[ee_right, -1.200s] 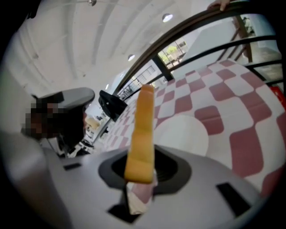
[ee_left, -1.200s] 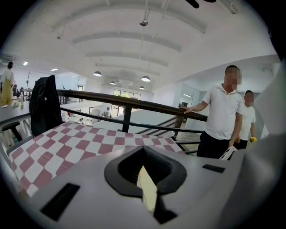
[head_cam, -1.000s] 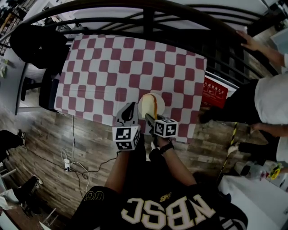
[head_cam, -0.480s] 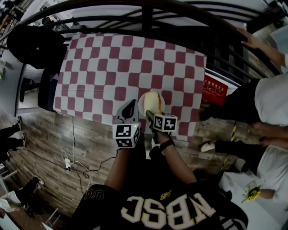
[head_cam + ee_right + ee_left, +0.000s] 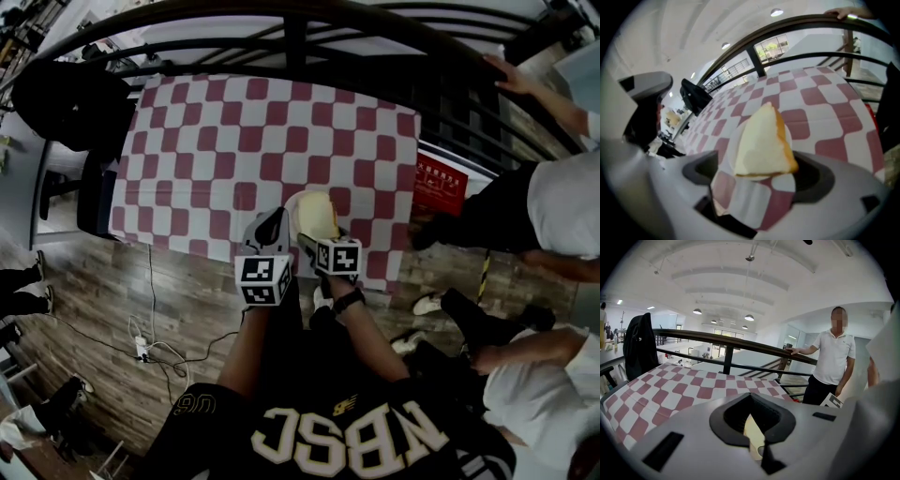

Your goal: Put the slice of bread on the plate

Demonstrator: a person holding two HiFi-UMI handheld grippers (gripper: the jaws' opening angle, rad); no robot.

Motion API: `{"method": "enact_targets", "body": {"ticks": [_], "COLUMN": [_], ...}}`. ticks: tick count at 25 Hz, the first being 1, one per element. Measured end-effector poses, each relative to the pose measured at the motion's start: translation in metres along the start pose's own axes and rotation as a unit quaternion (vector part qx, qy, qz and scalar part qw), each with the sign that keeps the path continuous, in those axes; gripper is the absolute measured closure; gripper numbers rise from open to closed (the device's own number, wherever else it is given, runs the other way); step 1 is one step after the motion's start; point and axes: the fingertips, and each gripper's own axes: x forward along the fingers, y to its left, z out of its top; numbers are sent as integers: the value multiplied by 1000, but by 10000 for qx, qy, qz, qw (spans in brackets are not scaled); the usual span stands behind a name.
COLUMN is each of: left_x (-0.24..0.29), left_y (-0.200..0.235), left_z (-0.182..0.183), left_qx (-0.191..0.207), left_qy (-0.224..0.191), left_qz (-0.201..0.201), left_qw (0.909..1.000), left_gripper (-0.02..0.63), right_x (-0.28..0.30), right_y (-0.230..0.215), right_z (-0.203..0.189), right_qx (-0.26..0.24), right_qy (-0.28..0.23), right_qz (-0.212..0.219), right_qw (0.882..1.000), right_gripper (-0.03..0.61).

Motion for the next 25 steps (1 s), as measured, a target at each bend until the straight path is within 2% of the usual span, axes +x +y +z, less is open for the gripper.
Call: {"method": "enact_targets", "body": {"ticks": [5, 10, 15, 17, 20, 23, 24, 25], "left_x": [-6, -10, -11, -11, -13, -19, -23, -26], "left_y": [0, 1, -6, -10, -17, -26, -29, -33], "left_z": [1, 5, 18, 27, 49, 77, 86, 95], "left_qx": [38, 28, 60, 100, 152, 224, 260, 295], "left_qy": [15, -47, -203, -304, -548, -873, -978, -1079], "left_qz": [15, 58, 13, -19, -49, -94, -113, -131], "left_qw": [10000, 10000, 9998, 9995, 9984, 9959, 9948, 9936], "left_gripper": [594, 594, 594, 594, 594, 594, 594, 594], "right_x": [-5, -13, -39, -58, -96, -139, -154, -170], "right_y": [-12, -21, -12, -3, 14, 34, 40, 45], "right_z": [-2, -1, 35, 58, 97, 130, 140, 149], "right_qx": [-364, -629, -586, -786, -1295, -1694, -1757, -1801], "right_qy": [68, 142, -720, -1155, -1803, -2407, -2625, -2860], "right_qz": [-339, -358, 8, 126, 141, 140, 159, 188], "right_qw": [9987, 9973, 9957, 9901, 9750, 9556, 9487, 9410], "right_gripper": [60, 46, 48, 49, 60, 120, 178, 274]}}
